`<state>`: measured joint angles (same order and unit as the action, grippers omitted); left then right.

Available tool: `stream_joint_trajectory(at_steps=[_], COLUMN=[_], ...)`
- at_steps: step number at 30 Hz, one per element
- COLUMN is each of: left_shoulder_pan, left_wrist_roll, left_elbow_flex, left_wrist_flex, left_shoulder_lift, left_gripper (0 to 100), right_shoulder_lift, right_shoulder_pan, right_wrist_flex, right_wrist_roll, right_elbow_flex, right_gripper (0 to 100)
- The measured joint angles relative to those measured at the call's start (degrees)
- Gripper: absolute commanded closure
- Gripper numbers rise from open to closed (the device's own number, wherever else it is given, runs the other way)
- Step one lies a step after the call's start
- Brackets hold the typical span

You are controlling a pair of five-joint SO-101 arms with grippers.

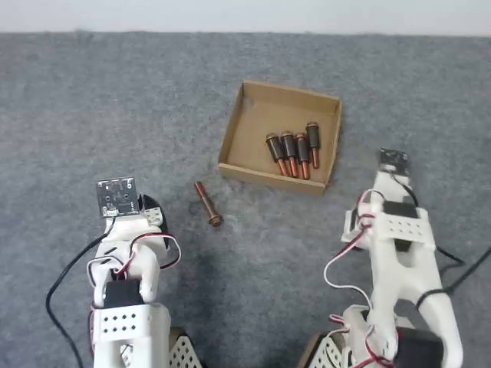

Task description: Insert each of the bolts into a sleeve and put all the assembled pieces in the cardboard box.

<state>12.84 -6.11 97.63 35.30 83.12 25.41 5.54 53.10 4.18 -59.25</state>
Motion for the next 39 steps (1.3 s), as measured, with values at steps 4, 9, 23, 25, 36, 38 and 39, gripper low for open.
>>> stream_joint_trajectory(at_steps=[4, 9, 23, 25, 36, 38, 39], left_shoulder_pan=[0.0, 0.0, -3.1, -3.5, -8.9, -8.8, -8.8], left_wrist_roll=[0.0, 0.2, 3.4, 3.4, 3.4, 3.4, 3.4], left_elbow_flex=[0.0, -1.9, -24.1, -27.9, -47.1, -49.8, -51.4], left_wrist_flex=[0.0, 4.2, 27.3, 30.3, 45.1, 45.6, 45.9], left_shoulder_lift=[0.0, 0.0, 0.0, 0.0, -0.8, -4.7, -7.3], left_gripper=[99, 99, 99, 99, 99, 99, 99], right_shoulder_lift=[0.0, 0.0, 0.0, 0.0, 0.0, 0.0, 0.0], right_shoulder_pan=[0.1, 0.0, 0.0, 0.0, 0.1, 0.0, 0.0], right_wrist_flex=[-2.6, -5.8, -6.2, -6.2, -6.2, -6.2, -6.2], right_wrist_roll=[-0.5, -0.7, -0.9, -0.9, -0.9, -0.9, -0.9], right_elbow_flex=[-0.4, -2.2, -2.3, -2.3, -2.3, -2.3, -2.3], right_gripper=[99.1, 99.1, 99.1, 99.1, 99.1, 99.1, 99.1])
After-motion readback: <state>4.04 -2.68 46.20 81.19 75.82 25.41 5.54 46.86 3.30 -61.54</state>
